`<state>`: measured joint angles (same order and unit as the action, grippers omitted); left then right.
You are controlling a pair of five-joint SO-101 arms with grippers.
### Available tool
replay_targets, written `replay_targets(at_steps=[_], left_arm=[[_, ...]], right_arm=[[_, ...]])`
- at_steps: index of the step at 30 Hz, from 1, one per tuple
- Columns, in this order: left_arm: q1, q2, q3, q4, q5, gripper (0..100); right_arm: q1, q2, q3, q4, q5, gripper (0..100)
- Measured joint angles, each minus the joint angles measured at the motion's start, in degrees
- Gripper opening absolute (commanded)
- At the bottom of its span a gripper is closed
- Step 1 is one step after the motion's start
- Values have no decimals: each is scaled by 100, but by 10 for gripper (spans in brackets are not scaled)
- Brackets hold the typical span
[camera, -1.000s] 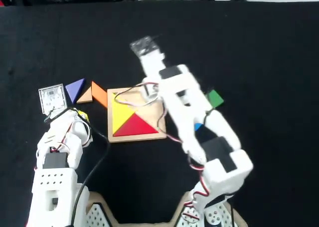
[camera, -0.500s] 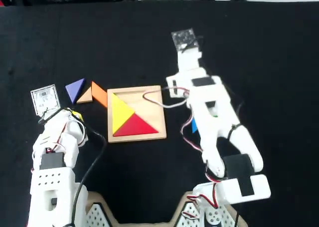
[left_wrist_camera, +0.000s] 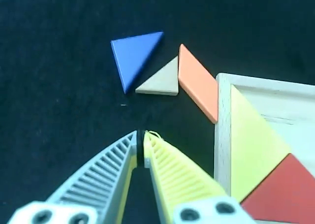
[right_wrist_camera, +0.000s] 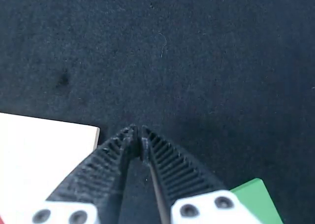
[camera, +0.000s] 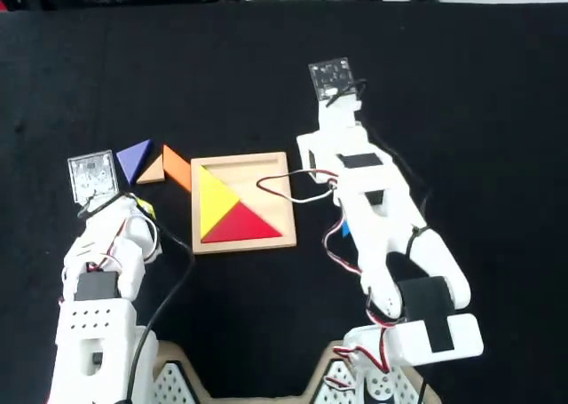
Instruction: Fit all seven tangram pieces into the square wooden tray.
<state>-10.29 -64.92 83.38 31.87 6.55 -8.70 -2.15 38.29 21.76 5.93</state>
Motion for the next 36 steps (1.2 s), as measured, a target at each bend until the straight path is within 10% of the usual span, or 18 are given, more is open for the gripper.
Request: replay_targets(at_steps=[8, 20, 36], left_arm=[[-132, 0, -26, 132, -53, 30], [-211, 0, -2207, 2690, -800, 29], [782, 1916, -2857, 2312, -598, 30]], right_arm=[[0, 0, 0, 0, 0, 11], [0, 0, 0, 0, 0, 11], [0, 0, 26, 0, 0, 11]])
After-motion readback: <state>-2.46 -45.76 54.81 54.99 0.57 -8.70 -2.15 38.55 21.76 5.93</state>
